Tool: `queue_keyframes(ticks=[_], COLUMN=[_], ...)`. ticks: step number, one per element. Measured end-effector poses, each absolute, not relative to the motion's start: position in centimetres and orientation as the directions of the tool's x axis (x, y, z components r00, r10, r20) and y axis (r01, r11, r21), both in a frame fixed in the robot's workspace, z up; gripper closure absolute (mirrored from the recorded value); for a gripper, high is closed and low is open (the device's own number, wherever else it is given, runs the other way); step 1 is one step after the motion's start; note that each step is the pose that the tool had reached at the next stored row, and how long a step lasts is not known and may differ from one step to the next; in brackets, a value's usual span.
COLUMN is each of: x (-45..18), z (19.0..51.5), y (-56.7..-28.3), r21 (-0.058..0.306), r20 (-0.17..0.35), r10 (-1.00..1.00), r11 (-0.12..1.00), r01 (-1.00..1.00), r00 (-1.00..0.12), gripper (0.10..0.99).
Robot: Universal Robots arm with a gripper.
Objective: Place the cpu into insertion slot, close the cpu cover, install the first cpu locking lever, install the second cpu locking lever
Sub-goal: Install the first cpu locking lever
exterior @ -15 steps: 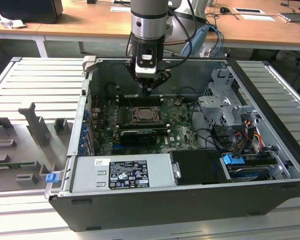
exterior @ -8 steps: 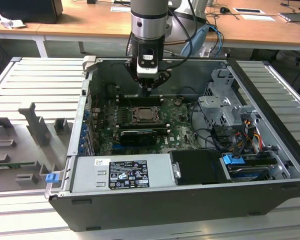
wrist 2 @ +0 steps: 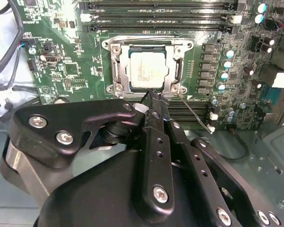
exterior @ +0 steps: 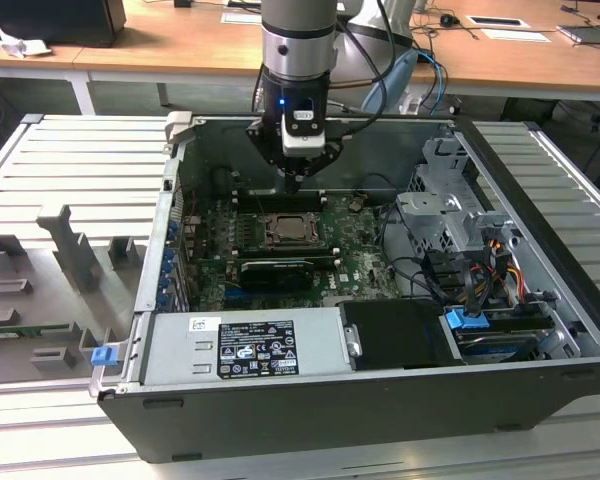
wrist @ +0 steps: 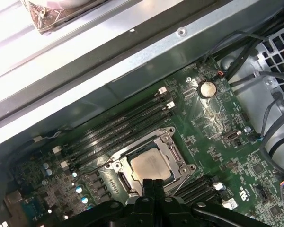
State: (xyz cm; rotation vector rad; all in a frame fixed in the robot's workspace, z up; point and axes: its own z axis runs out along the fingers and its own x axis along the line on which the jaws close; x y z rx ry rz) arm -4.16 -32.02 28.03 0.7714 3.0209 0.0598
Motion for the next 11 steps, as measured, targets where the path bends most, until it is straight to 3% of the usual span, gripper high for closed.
queue_keyframes(ticks=[11], x=[-4.28], z=[28.02], y=[-32.19], r21=[0.043], r20=[-0.013], r10=[0.285], r11=[0.958], r01=[0.284], r00=[-0.959], gripper=[0.98])
